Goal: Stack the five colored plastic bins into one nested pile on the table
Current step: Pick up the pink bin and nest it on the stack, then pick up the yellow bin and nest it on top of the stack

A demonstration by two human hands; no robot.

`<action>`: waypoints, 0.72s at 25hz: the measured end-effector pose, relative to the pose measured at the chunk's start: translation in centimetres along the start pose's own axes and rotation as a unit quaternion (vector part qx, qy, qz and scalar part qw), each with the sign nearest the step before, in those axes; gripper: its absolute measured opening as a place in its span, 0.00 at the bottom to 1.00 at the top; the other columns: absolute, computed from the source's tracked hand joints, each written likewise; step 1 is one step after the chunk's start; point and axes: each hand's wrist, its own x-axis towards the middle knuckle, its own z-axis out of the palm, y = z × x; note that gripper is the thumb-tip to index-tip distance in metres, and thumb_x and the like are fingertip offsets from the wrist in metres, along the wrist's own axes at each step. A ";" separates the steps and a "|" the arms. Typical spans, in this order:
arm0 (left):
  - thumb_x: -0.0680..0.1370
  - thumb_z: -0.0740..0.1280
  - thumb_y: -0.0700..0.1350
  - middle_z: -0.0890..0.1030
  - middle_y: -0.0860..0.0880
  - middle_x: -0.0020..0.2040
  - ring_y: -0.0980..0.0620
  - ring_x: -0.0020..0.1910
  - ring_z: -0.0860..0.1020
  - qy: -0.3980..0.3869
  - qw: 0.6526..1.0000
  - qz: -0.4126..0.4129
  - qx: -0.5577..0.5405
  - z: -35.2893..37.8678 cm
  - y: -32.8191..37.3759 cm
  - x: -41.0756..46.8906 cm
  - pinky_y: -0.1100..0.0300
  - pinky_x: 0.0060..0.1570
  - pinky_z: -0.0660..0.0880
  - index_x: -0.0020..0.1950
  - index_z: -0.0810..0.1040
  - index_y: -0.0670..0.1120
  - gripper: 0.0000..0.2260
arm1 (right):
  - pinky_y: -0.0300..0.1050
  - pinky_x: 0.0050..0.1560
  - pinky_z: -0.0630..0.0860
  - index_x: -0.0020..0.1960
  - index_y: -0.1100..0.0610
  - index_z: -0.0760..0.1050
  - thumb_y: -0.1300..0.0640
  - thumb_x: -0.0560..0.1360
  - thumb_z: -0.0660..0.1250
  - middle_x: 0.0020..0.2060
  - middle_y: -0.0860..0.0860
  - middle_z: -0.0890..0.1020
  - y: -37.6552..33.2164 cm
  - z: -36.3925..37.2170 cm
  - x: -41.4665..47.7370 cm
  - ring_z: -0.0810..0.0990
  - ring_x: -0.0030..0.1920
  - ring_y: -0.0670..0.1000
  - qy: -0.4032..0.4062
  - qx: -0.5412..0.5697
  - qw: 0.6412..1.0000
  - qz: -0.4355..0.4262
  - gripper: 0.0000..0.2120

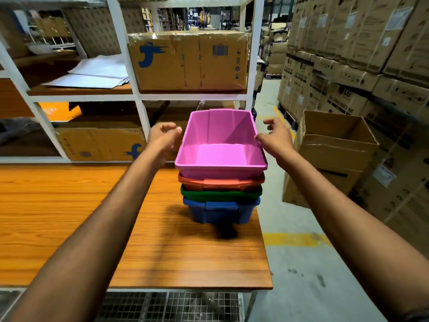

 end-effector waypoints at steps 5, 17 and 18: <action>0.78 0.72 0.43 0.81 0.51 0.53 0.56 0.53 0.80 0.057 0.980 0.187 -0.029 -3.8 -2.5 -9.9 0.63 0.52 0.78 0.61 0.79 0.50 0.12 | 0.35 0.50 0.76 0.58 0.50 0.79 0.59 0.72 0.71 0.54 0.49 0.80 -2.5 0.3 -8.5 0.79 0.49 0.43 0.019 0.033 0.970 -0.242 0.15; 0.79 0.71 0.52 0.75 0.57 0.70 0.56 0.70 0.72 0.089 0.948 0.066 0.299 -24.4 -20.2 -32.2 0.52 0.67 0.72 0.74 0.72 0.58 0.24 | 0.50 0.55 0.79 0.69 0.42 0.74 0.47 0.77 0.73 0.56 0.37 0.80 2.2 15.8 -37.0 0.78 0.59 0.41 -0.343 0.000 0.916 -0.208 0.22; 0.79 0.70 0.52 0.75 0.57 0.71 0.55 0.71 0.72 0.093 0.941 0.066 0.319 -27.3 -20.9 -32.7 0.52 0.68 0.71 0.76 0.71 0.57 0.24 | 0.49 0.58 0.78 0.70 0.42 0.73 0.45 0.78 0.72 0.57 0.36 0.78 1.6 17.6 -39.2 0.76 0.60 0.40 -0.349 -0.020 0.910 -0.223 0.22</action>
